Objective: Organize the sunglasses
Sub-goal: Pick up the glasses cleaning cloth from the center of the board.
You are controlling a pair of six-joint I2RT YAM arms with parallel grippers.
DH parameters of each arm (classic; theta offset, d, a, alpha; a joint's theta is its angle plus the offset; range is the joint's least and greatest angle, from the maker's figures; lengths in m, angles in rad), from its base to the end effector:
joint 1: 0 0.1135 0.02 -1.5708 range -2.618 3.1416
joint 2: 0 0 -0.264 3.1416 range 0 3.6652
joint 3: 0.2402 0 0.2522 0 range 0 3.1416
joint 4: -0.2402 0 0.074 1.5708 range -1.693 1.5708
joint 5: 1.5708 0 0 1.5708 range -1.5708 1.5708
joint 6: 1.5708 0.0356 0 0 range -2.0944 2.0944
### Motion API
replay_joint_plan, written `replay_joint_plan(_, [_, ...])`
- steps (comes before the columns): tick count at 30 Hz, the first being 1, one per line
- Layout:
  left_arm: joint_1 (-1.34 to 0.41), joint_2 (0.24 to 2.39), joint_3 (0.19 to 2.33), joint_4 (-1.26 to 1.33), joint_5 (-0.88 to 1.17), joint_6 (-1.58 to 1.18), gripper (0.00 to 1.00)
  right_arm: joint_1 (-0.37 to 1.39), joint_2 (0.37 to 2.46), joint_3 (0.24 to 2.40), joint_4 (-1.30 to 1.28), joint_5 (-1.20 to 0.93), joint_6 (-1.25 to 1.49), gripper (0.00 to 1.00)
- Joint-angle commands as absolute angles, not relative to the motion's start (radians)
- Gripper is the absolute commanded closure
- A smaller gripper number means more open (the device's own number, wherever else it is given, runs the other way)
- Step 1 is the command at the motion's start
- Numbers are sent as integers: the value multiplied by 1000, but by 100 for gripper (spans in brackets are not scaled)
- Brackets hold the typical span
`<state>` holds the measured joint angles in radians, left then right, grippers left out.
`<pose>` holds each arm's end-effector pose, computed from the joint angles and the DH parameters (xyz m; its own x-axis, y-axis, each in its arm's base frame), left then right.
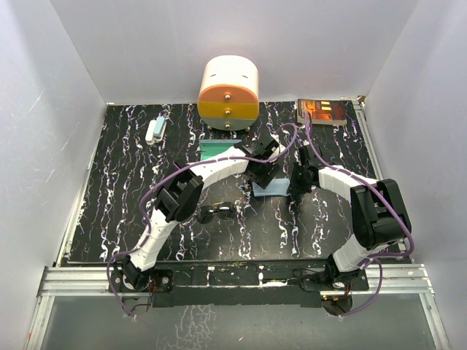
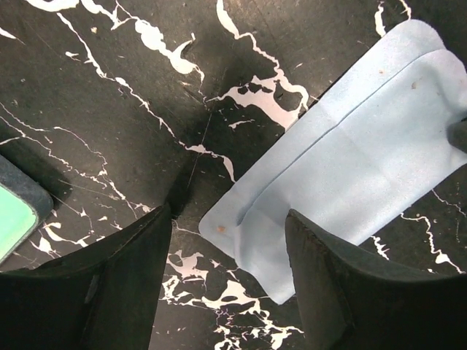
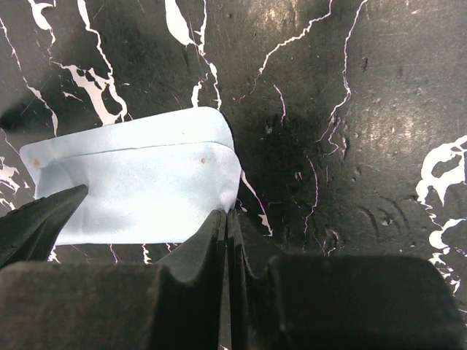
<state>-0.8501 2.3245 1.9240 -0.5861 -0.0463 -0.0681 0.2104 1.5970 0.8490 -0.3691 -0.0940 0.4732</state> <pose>0.3378 -0.3821 0.1744 -0.5991 0.5791 -0.5529 0.6945 0.7194 0.0010 0.2881 0.0649 0.1564 -0.8955 0.2727 -0.3517 0.1797 0.9445 0.2748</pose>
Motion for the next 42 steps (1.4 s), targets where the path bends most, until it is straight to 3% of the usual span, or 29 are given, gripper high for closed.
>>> replay_joint_plan(1, [-838, 2321, 1942, -618, -27, -74, 40, 216, 1623, 834, -368, -48, 468, 92])
replay_joint_plan(6, [-836, 2331, 1937, -620, -18, -76, 45, 216, 1624, 833, -366, -51, 470, 92])
replay_joint_plan(11, [-836, 2341, 1898, -619, 2, -90, 69, 216, 1622, 841, -370, -52, 471, 92])
replay_joint_plan(17, [-836, 2343, 1877, -621, 12, -94, 86, 216, 1622, 844, -371, -55, 475, 92])
replay_joint_plan(20, [-836, 2343, 1880, -621, 10, -92, 100, 216, 1622, 844, -369, -58, 477, 92])
replay_joint_plan(42, [-833, 2271, 1961, -669, -117, 19, 100, 256, 1589, 944, -321, -127, 569, 92])
